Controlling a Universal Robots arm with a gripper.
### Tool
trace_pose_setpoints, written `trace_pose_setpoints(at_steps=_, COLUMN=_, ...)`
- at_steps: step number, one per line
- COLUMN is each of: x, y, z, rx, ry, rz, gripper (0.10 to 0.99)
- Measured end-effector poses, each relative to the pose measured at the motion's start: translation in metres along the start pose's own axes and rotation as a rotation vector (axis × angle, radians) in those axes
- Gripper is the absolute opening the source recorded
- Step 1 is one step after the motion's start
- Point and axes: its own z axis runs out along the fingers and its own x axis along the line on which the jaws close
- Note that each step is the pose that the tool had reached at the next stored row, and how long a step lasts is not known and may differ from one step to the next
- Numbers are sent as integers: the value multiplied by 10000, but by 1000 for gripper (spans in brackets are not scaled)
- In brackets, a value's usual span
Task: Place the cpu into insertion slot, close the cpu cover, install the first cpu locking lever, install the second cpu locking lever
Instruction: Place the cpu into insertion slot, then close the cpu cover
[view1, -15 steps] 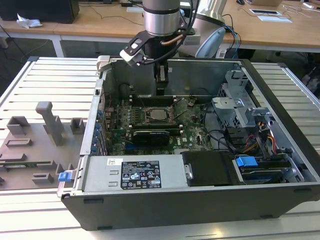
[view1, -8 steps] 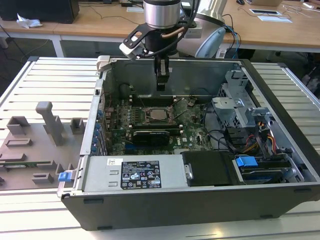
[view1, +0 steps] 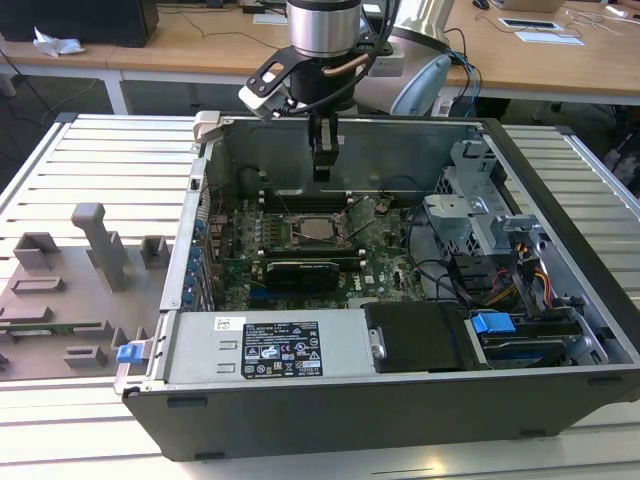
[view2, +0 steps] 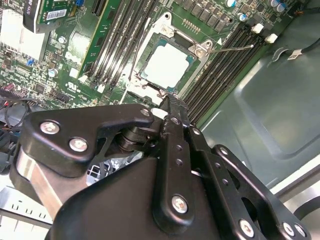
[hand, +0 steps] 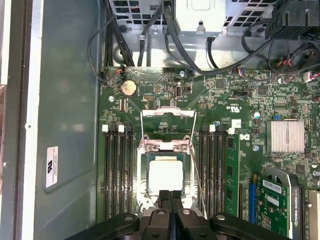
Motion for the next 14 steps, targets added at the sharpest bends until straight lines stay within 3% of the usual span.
trace_pose_setpoints(at_steps=8, x=0, y=0, z=0, rx=0, ry=1, rz=0, gripper=106)
trace_pose_setpoints(at_steps=11, x=0, y=26, z=1, rx=1, ry=0, rz=0, gripper=106)
trace_pose_setpoints(at_steps=14, x=-1, y=97, z=6, rx=3, ry=1, rz=1, gripper=106)
